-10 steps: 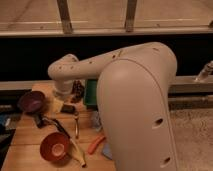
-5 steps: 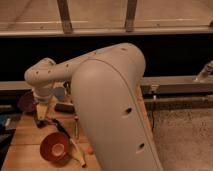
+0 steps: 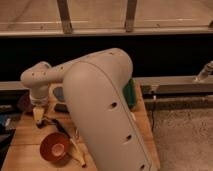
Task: Place brush in purple bowl
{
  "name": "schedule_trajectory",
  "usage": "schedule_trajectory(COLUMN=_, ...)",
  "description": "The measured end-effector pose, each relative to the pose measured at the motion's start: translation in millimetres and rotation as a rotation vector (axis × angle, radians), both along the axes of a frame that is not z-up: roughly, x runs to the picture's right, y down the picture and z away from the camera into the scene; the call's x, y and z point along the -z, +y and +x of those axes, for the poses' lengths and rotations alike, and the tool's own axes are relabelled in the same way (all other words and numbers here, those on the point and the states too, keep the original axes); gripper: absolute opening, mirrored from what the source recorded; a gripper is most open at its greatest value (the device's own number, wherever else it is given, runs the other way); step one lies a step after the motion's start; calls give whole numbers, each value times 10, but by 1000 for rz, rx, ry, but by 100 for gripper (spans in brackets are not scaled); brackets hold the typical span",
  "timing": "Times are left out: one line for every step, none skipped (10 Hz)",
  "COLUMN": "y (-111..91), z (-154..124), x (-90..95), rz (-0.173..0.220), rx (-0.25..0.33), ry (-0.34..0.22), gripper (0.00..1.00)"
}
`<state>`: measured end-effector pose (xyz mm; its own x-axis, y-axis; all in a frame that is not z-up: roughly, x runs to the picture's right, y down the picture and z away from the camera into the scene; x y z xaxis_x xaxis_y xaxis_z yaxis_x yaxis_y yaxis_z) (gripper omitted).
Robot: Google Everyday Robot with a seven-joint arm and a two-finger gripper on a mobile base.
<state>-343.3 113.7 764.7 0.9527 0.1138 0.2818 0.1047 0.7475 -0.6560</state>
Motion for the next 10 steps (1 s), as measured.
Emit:
schedule_trajectory(y=2, z=-6, x=1, rz=-1, rx=0, ry=-1, gripper=80)
schedule_trajectory(y=17, z=-17, x=-6, rz=-8, rx=-2, ry=-3, gripper=80)
schedule_trajectory(y=71, z=-31, x=-30, rz=-29, rx=-14, ry=-10, gripper=80)
schedule_trajectory(y=150, z=-23, x=-98, rz=-51, rx=-31, ry=-12, gripper=80)
schedule_trajectory(y=235, z=-13, x=-161, rz=-68, rx=-44, ry=-11, gripper=80)
schedule_trajectory(y=396, z=-8, x=-246, rz=-97, rx=-71, ry=-8, gripper=80)
schedule_trajectory(y=506, z=28, x=-297, rz=-120, rx=-99, ry=2, gripper=80)
schedule_trajectory(y=548, z=59, x=-316, rz=-133, rx=-114, ry=11, gripper=80)
schedule_trajectory(y=580, z=96, x=-337, rz=-143, rx=-126, ry=20, gripper=80)
schedule_trajectory(y=641, z=126, x=-357, rz=-159, rx=-139, ry=31, gripper=80)
